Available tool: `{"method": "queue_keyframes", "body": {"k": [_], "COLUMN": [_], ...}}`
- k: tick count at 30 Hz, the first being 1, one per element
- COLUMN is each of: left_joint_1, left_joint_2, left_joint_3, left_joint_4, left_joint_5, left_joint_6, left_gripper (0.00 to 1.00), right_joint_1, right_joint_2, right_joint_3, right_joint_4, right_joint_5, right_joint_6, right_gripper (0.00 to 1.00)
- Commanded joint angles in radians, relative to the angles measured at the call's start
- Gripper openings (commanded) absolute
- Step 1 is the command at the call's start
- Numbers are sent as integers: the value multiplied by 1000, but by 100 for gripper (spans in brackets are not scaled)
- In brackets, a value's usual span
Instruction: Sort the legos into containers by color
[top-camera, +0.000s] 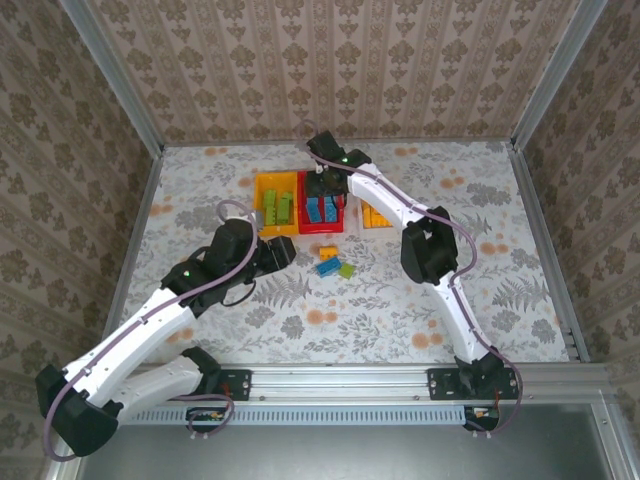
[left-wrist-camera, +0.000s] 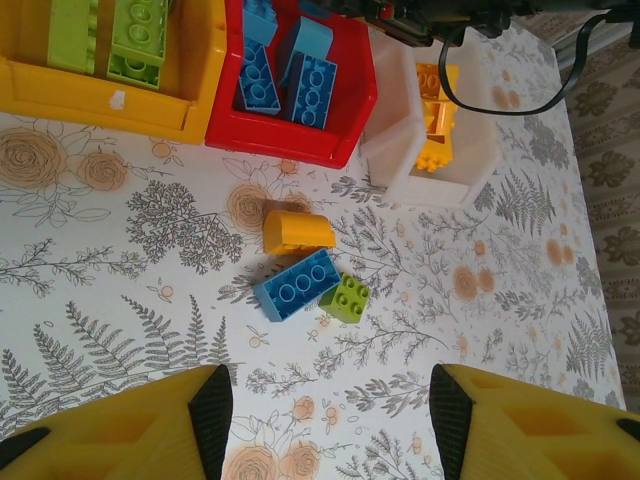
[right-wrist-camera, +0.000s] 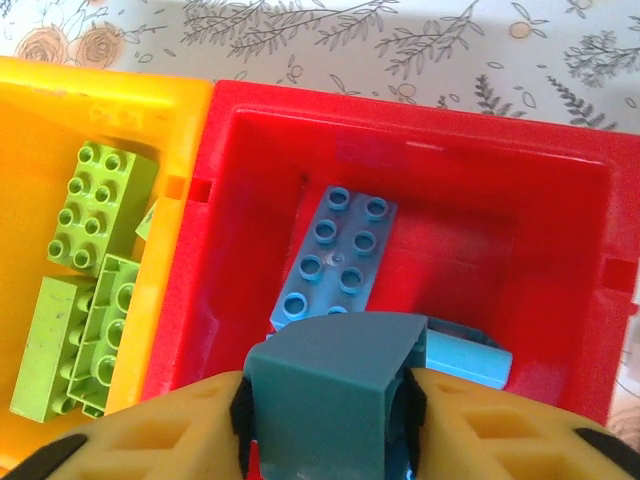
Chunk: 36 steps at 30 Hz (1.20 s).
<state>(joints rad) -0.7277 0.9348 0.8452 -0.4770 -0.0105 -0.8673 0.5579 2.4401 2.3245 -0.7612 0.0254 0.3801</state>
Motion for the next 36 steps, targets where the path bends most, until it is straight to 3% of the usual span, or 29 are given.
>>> {"method": "queue_keyframes", "body": {"k": [1, 5, 11, 17, 25, 30, 36], "left_joint_1": [-9, -16, -36, -110, -302, -339, -338], "left_joint_2": [-8, -5, 22, 142, 487, 719, 893], "left_joint_3": [6, -1, -1, 70, 203, 307, 418], "left_joint_4": [10, -2, -21, -72, -20, -55, -92], "left_joint_5": [-2, -4, -24, -106, -172, -200, -256], "left_joint_6": [17, 24, 23, -25, 25, 95, 158], "left_gripper": [58, 58, 58, 59, 60, 64, 67], "right_joint_1": [-4, 7, 32, 45, 32, 19, 10], "right_joint_2": [3, -58, -211, -568, -1104, -1346, -1513], "right_joint_3": [46, 42, 2, -380, -1009, -1211, -1286], "right_joint_4": [-7, -4, -1, 162, 267, 230, 151], "right_joint_5": [-39, -33, 6, 48, 24, -6, -10], "right_joint_6": [16, 2, -15, -7, 84, 160, 202], "right_gripper": [52, 58, 58, 57, 63, 66, 68]}}
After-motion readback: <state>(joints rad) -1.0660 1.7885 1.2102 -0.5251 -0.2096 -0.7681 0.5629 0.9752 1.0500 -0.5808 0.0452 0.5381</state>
